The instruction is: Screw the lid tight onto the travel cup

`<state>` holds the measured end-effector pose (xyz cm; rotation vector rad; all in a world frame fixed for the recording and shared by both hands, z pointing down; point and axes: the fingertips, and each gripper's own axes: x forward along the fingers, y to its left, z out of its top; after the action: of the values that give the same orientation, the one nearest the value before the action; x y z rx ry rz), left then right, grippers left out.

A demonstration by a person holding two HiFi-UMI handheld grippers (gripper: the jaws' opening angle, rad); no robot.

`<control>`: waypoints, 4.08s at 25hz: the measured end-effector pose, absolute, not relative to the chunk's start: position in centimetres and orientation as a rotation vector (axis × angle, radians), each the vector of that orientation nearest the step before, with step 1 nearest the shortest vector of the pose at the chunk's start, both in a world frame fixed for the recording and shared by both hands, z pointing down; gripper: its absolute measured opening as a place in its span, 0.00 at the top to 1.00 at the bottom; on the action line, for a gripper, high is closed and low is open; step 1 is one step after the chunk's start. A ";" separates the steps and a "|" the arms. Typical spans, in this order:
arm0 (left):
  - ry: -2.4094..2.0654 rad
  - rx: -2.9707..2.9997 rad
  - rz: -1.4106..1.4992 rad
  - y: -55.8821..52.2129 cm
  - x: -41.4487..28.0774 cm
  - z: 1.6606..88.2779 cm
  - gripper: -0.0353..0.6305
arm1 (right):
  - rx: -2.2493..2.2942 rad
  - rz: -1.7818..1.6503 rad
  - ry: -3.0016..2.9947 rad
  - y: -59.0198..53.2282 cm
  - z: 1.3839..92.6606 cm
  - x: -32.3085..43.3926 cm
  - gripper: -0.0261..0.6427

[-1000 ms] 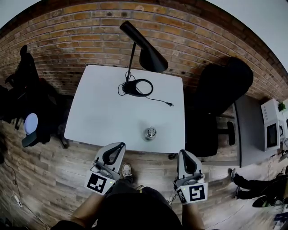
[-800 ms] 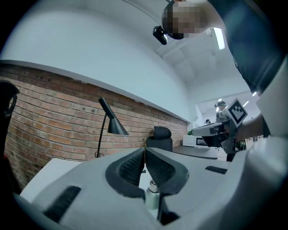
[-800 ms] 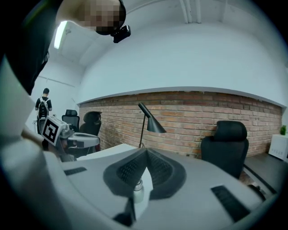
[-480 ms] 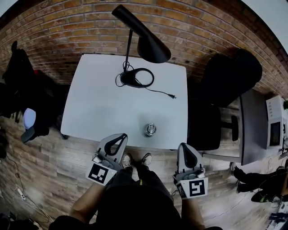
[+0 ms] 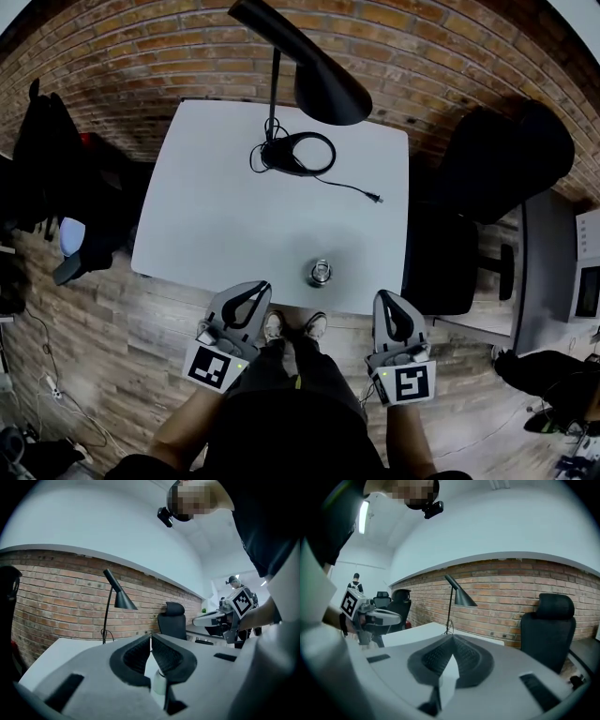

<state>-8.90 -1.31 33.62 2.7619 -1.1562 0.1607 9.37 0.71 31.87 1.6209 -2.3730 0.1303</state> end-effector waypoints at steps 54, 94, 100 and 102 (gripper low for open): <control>-0.890 2.906 0.280 -3.0 2.3 45.9 0.56 | 1.105 0.133 -2.581 -3.6 52.3 0.1 0.45; 0.234 3.044 0.296 -1.8 3.6 46.6 0.57 | 1.065 0.147 -2.617 -3.5 52.0 0.2 0.45; -0.048 3.072 0.156 -2.7 3.5 45.2 0.47 | 1.063 0.140 -2.599 -3.6 52.4 0.0 0.45; -0.208 3.051 0.146 -2.6 3.7 45.1 0.47 | 1.068 0.131 -2.605 -3.6 52.3 0.0 0.45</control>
<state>3.72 -2.59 45.11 3.0509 -0.2085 0.1463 0.01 -3.61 52.31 1.0685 -2.6051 0.1311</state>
